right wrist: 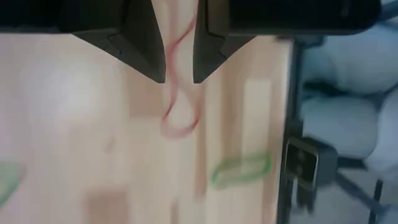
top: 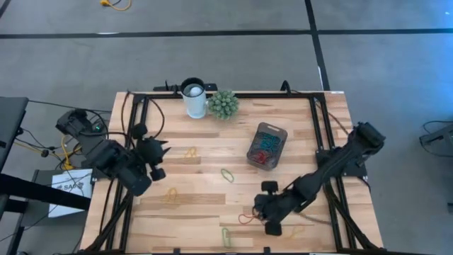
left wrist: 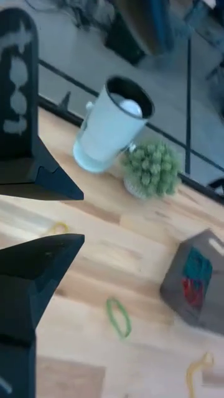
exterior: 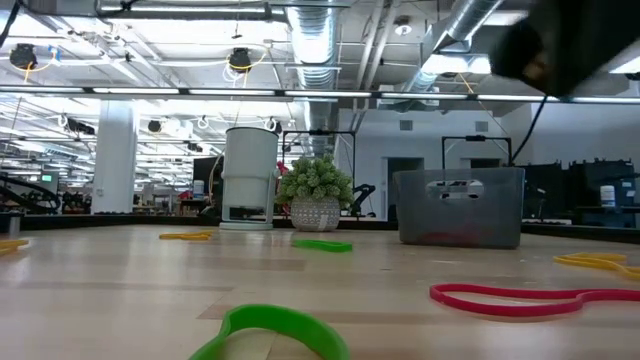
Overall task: Pick and place items into bin
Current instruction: Put the red rubber band into the black bin
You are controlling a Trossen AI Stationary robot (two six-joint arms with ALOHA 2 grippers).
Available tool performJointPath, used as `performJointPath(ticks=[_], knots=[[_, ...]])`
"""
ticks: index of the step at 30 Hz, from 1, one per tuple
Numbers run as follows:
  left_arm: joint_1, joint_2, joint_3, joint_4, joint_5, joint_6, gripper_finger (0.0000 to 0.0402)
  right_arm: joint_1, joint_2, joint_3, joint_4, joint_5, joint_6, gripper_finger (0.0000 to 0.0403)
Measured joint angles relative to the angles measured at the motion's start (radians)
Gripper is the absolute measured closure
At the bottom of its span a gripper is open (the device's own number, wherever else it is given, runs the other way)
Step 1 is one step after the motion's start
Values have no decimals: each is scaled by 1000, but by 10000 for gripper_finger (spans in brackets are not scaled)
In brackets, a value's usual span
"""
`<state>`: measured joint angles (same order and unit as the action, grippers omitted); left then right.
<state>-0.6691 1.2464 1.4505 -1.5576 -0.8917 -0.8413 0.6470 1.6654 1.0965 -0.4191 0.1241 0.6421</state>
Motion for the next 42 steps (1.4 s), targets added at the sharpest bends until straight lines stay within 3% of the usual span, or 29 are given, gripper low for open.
performJointPath(ticks=[10, 16, 22, 29, 42], knots=[[-44, -71, -255, 169, -15, -19, 313, -15, 229, 84, -44, -234, 197, 326], [-44, -68, -345, 246, -1, -27, 313, -49, 284, 90, -40, -250, 222, 326], [-44, -69, -348, 249, 20, -21, 313, -69, 252, 87, -43, -251, 223, 326], [-44, -69, -348, 252, 15, -18, 313, -67, 222, 86, -108, -170, 217, 326], [-44, -69, -348, 278, 16, -8, 313, -67, 222, 34, -43, -161, 248, 326]])
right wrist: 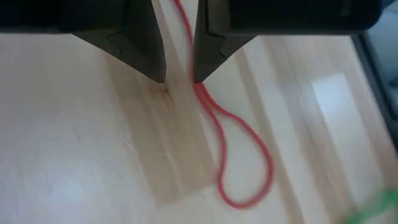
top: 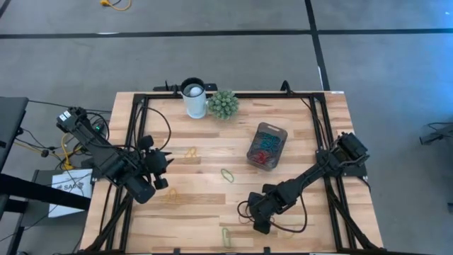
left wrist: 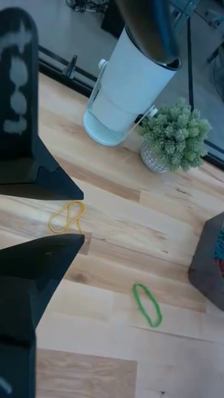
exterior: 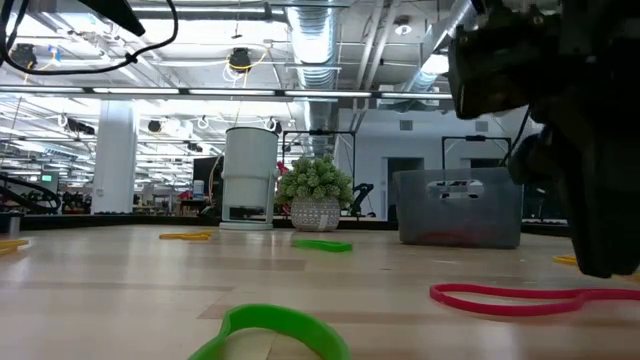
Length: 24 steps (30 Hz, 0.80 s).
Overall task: Pick and place items into bin
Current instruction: Put the red rubber band into the black bin
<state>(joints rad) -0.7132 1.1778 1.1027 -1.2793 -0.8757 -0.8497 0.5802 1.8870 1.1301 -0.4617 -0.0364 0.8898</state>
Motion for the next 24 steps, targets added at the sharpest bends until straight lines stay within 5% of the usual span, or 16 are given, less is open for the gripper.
performJointPath(ticks=[24], knots=[[0, 0, 0, 18, 1, 10, 313, 34, 70, 3, 77, -8, 0, 326]])
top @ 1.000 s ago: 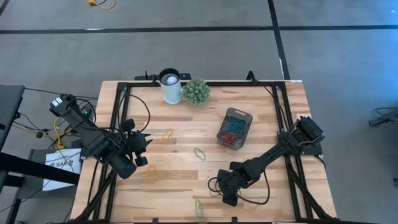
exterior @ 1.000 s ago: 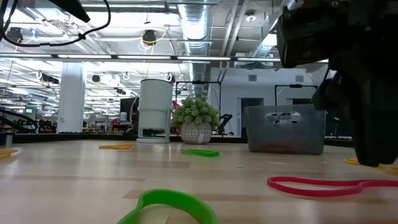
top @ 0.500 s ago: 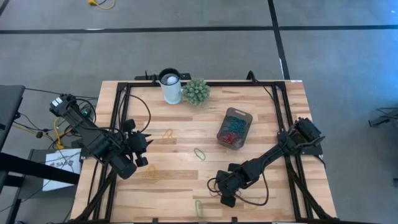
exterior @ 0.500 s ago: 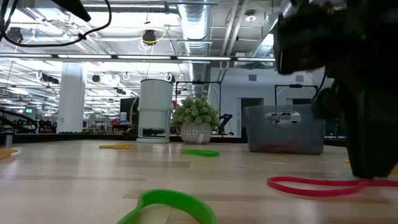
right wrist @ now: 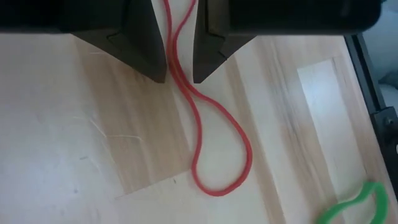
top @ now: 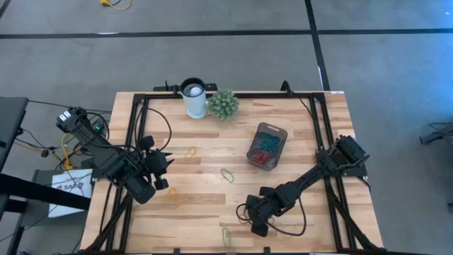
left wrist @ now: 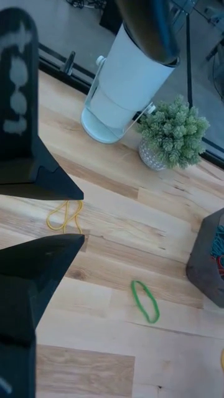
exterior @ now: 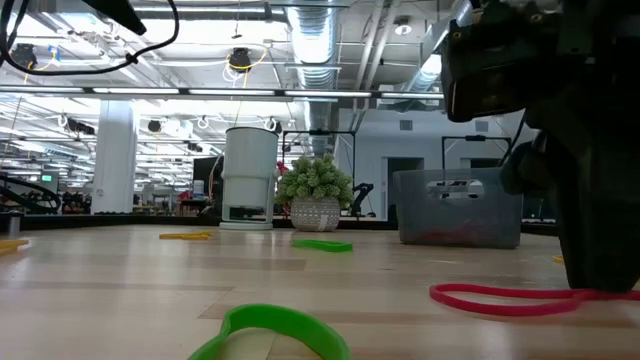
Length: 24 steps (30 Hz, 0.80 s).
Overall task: Pick and place items into bin
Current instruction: Put the red rubber band into the black bin
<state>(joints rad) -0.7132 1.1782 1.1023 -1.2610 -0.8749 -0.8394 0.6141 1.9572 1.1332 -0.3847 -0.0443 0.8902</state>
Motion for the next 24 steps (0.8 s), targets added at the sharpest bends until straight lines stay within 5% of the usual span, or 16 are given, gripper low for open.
performJointPath(ticks=[24], knots=[[0, 0, 0, 23, 1, -2, 313, 61, 6, -1, -35, 217, -214, 327]])
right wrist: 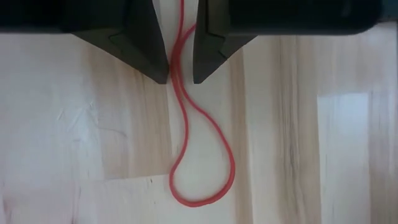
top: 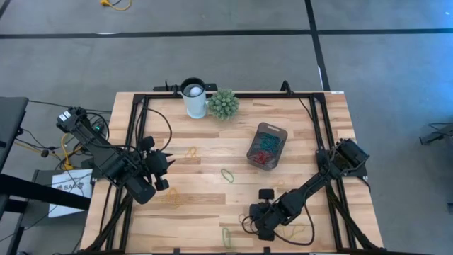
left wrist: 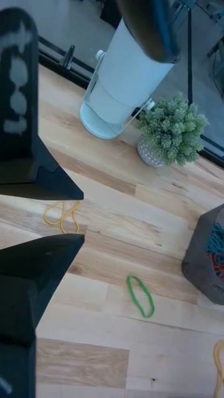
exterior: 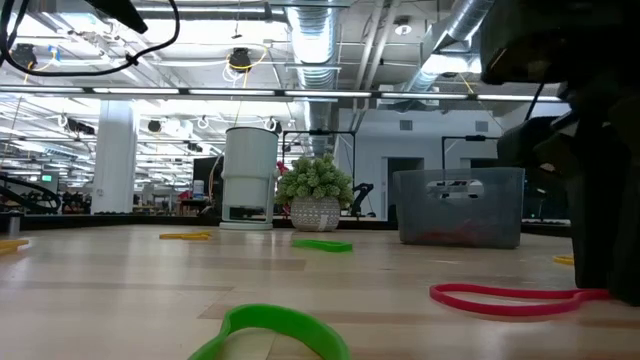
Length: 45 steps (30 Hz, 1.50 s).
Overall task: Pick and place items into bin
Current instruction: Put the red rubber band into the black bin
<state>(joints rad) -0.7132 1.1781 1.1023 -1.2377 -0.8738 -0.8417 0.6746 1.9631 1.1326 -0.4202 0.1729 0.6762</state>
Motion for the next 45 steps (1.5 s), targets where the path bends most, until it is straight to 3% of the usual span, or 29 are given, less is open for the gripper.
performJointPath(ticks=[4, 9, 13, 18, 23, 27, 29, 35, 45], knots=[[0, 0, 0, 2, 0, 0, 313, -10, 0, -3, 18, 17, -42, 345], [0, 0, 0, 18, 1, 0, 313, -26, -1, 0, 50, 16, -111, 395], [0, 0, 0, 28, 5, 0, 313, -27, 4, 60, -33, 18, -178, 396], [0, 0, 0, 32, 5, 0, 313, -34, 0, 218, -319, 105, -217, 400], [0, 0, 0, 62, 5, 1, 313, -48, -9, 380, -752, 248, -236, 402], [0, 0, 0, 74, 21, 3, 313, -89, -33, 442, -1021, 388, -235, 402], [0, 0, 0, 74, 31, 3, 313, -115, -62, 445, -1082, 409, -234, 402], [0, 0, 0, 74, 31, 6, 313, -234, -188, 447, -1104, 409, -276, 402], [0, 0, -19, 79, 30, 8, 313, -423, -314, 448, -899, 397, -450, 402]])
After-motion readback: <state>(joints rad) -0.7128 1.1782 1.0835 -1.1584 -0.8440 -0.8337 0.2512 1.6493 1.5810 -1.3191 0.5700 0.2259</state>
